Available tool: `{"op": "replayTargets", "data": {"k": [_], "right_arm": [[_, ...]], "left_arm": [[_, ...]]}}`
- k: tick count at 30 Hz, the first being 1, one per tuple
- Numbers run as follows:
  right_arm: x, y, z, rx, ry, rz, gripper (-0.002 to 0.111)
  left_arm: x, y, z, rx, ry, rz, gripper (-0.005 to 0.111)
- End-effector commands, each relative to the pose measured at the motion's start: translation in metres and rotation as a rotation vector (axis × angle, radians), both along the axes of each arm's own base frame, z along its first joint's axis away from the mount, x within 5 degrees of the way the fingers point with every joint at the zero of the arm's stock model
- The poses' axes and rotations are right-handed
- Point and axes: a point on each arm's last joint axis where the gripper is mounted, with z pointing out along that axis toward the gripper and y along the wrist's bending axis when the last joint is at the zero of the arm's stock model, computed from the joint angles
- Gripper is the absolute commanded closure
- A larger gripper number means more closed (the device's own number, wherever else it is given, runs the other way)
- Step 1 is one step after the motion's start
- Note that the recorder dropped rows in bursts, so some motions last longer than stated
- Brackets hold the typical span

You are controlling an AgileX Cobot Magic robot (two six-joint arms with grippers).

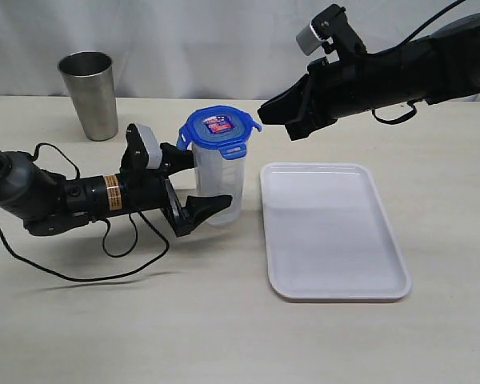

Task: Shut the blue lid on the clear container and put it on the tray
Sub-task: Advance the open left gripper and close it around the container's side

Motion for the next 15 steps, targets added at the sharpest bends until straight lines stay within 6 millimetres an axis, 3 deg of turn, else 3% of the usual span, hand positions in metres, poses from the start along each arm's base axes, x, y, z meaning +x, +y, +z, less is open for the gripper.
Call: {"op": "replayTargets", "data": {"k": [1,6,15], "right_arm": [[-0.001,-0.001,0.003,0.0,-0.002,-0.01,0.104],[-0.001,-0.001,0.003,0.001,0.001,-0.012,0.104],[-0.001,-0.001,0.003,0.001,0.001,-0.012,0.104]], "left_arm": [[0.002,-0.013,0.0,-0.016,0.005,-0.034,0.018],[-0.002,-0.024,-0.001,-0.007,-0.019,-0.055,0.018],[0.0,-0.024,0.0,-0.015,-0.031,-0.034,0.018]]}}
